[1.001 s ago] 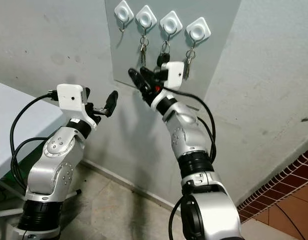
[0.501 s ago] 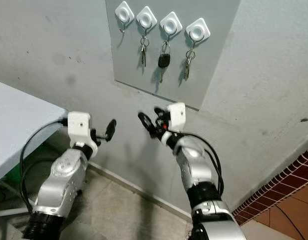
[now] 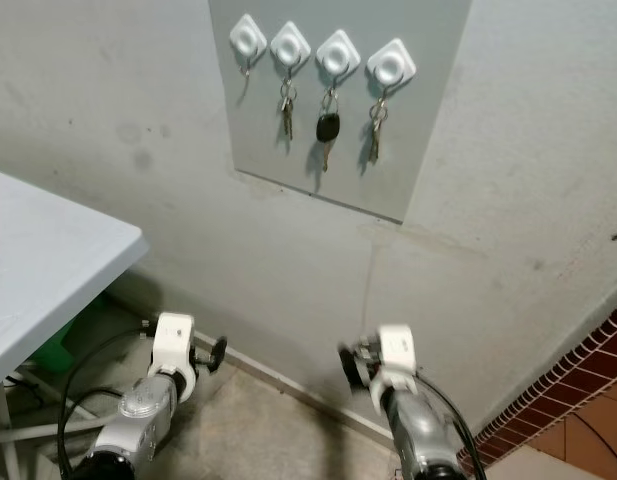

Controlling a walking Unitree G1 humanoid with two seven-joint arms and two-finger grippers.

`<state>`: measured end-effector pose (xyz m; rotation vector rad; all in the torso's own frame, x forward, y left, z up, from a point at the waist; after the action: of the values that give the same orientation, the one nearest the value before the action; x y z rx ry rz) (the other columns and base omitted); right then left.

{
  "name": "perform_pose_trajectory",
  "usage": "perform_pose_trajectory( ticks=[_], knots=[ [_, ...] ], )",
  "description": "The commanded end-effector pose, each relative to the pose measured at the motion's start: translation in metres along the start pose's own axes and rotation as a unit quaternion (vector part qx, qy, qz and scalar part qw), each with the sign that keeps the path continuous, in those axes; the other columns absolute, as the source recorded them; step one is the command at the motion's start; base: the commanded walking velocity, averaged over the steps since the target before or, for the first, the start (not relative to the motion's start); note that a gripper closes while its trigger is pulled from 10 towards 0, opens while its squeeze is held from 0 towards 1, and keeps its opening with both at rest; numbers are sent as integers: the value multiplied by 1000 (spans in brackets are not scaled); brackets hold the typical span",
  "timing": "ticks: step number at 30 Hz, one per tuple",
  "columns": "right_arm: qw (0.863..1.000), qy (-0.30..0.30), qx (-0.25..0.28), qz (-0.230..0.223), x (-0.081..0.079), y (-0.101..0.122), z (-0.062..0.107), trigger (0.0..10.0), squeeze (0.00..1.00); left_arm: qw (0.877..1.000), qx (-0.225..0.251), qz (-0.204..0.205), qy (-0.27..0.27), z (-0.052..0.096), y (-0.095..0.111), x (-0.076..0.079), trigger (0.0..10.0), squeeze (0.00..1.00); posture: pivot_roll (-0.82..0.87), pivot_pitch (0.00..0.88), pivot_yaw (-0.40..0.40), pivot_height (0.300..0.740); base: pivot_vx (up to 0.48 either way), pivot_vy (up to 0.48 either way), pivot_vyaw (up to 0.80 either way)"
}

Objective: Hang keys on a hook

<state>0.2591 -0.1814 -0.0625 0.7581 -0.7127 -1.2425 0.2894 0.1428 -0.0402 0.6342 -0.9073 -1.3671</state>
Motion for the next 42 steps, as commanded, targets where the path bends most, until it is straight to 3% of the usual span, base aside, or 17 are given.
perform_pose_trajectory(
  ticks=[1, 4, 9, 14, 20, 27, 28, 29, 30, 42],
  knots=[
    [1000, -21, -9, -8, 5, -5, 2, 10000, 1000, 1000, -5, -11, -12, 0, -2, 2, 10000, 0, -56, 0, 49, 732, 0, 0, 0],
    [998, -38, -43, -16, 9, -26, 10, 10000, 1000, 999, -30, -24, -7, 2, -17, -1, 10000, 0, -57, 0, 50, 732, 0, 0, 0],
    [994, -52, -90, -25, 10, -54, 23, 10000, 1000, 997, -70, -10, 4, 10, -42, -7, 10000, 0, -60, 0, 54, 732, 0, 0, 0],
    [984, -68, -160, -28, 6, -94, 44, 10000, 1000, 990, -140, -11, 31, 29, -82, -21, 10000, 0, -72, 0, 57, 732, 0, 0, 0],
    [977, -74, -191, -53, 1, -115, 58, 10000, 1000, 984, -169, -8, 47, 41, -101, -32, 10000, 0, -72, 0, 56, 732, 0, 0, 0],
    [972, -72, -219, -45, -4, -130, 69, 10000, 1000, 983, -174, 7, 56, 47, -108, -37, 10000, 0, -63, 0, 47, 732, 0, 0, 0],
    [972, -71, -219, -55, -5, -131, 70, 10000, 773, 985, -164, 17, 55, 45, -105, -37, 10000, 0, -63, 0, 47, 732, 0, 0, 0],
    [971, -71, -217, -65, -5, -132, 70, 10000, 773, 986, -158, 22, 55, 44, -102, -36, 10000, 0, -54, 0, 42, 732, 0, 0, 0],
    [972, -71, -216, -67, -5, -131, 70, 10000, 0, 986, -155, 24, 54, 43, -101, -36, 10000, 0, -52, 0, 41, 732, 0, 0, 0],
    [971, -60, -228, -40, -7, -128, 65, 10000, 0, 988, -154, -24, 17, 37, -97, -19, 10000, 0, -18, 0, -3, 732, 0, 0, 0]
  ],
)
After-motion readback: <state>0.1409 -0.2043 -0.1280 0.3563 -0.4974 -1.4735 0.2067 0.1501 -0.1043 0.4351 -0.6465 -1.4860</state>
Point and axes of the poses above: a point about 5 cm out from each wrist's last joint towards the gripper, its own z axis pointing back from the gripper into the wrist, its own y axis along the axis of the wrist's last joint, x = y × z, the point moved 3 cm from there along -z, pointing out of the wrist towards the gripper, and after that the axes turned 13 degrees about z, right-handed, at the moved point
